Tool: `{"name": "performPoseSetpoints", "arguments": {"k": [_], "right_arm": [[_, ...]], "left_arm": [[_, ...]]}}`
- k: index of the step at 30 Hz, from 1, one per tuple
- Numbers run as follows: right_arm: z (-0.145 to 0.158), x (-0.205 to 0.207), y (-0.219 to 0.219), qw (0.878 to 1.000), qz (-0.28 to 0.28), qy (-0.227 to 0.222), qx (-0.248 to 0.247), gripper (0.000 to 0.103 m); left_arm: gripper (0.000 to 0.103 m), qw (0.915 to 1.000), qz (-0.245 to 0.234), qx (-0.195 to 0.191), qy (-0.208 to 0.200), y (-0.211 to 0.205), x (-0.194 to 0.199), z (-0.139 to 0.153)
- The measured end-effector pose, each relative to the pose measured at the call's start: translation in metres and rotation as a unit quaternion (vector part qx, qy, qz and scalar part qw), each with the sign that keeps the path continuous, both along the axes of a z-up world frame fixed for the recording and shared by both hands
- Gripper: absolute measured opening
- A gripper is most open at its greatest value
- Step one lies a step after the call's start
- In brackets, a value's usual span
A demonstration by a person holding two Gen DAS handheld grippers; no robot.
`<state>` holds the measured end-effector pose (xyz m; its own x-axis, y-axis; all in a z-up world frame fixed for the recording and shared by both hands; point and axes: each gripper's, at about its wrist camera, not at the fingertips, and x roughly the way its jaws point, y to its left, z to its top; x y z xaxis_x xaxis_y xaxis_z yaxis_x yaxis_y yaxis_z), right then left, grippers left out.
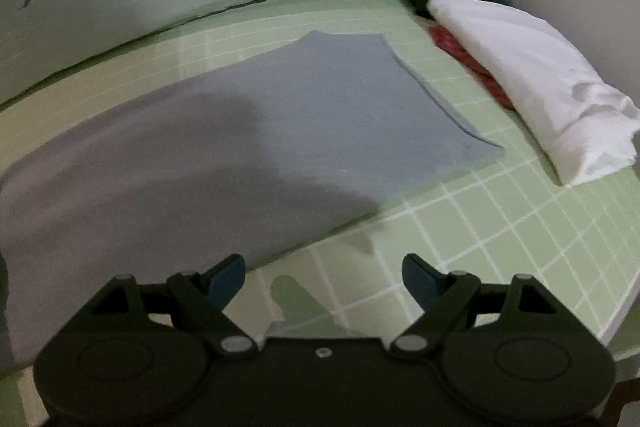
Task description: Fold clothes
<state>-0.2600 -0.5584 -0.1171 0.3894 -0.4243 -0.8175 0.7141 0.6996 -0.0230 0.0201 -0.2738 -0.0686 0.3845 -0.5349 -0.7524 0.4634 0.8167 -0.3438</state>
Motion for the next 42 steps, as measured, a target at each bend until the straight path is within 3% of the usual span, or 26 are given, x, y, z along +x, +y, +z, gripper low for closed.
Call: {"name": "performPoseSetpoints", "arguments": {"k": [3,5,6,7,9,13,20,29,38,40,41,42], "right_arm": [[-0.001,-0.003,-0.009,1.0,-0.013,-0.002,0.003,0.086],[0.0,-0.003,-0.013,1.0,-0.014,-0.004,0.0,0.086],[0.0,-0.002,-0.015,1.0,-0.014,-0.006,-0.002,0.086],[0.0,-0.002,-0.018,1.0,-0.015,-0.008,-0.003,0.086],[0.0,-0.002,-0.027,1.0,-0.018,-0.011,-0.005,0.086],[0.0,-0.004,-0.049,0.999,-0.034,-0.027,0.0,0.088],[-0.005,0.006,-0.104,0.998,-0.043,-0.051,-0.01,0.092],[-0.027,0.039,-0.166,0.998,-0.001,-0.066,0.01,0.096],[-0.041,0.061,-0.171,0.997,0.052,-0.053,-0.008,0.102],[-0.039,0.059,-0.167,0.996,0.07,-0.057,-0.013,0.095],[-0.038,0.058,-0.166,0.995,0.08,-0.059,-0.015,0.084],[-0.036,0.057,-0.164,0.994,0.089,-0.061,-0.018,0.064]], "left_arm": [[0.034,0.9983,-0.033,0.028,0.039,-0.025,0.004,-0.016],[0.042,0.9965,-0.041,0.037,0.062,-0.033,0.004,-0.026],[0.051,0.997,-0.039,0.031,0.058,-0.032,0.002,-0.022],[0.067,0.9975,-0.038,0.025,0.054,-0.031,0.0,-0.018],[0.084,0.9988,-0.032,0.012,0.035,-0.026,-0.006,-0.005],[0.098,0.9997,-0.02,0.012,0.0,-0.016,-0.013,0.017],[0.102,0.9963,0.042,0.066,-0.034,-0.006,-0.012,0.032],[0.102,0.9895,0.08,0.12,-0.009,-0.003,-0.015,0.027],[0.102,0.9814,0.11,0.157,0.012,-0.005,-0.012,0.016],[0.102,0.9806,0.113,0.159,0.016,-0.004,-0.012,0.013],[0.102,0.9804,0.113,0.161,0.018,-0.003,-0.011,0.013],[0.102,0.98,0.113,0.163,0.018,-0.002,-0.011,0.012]]}}
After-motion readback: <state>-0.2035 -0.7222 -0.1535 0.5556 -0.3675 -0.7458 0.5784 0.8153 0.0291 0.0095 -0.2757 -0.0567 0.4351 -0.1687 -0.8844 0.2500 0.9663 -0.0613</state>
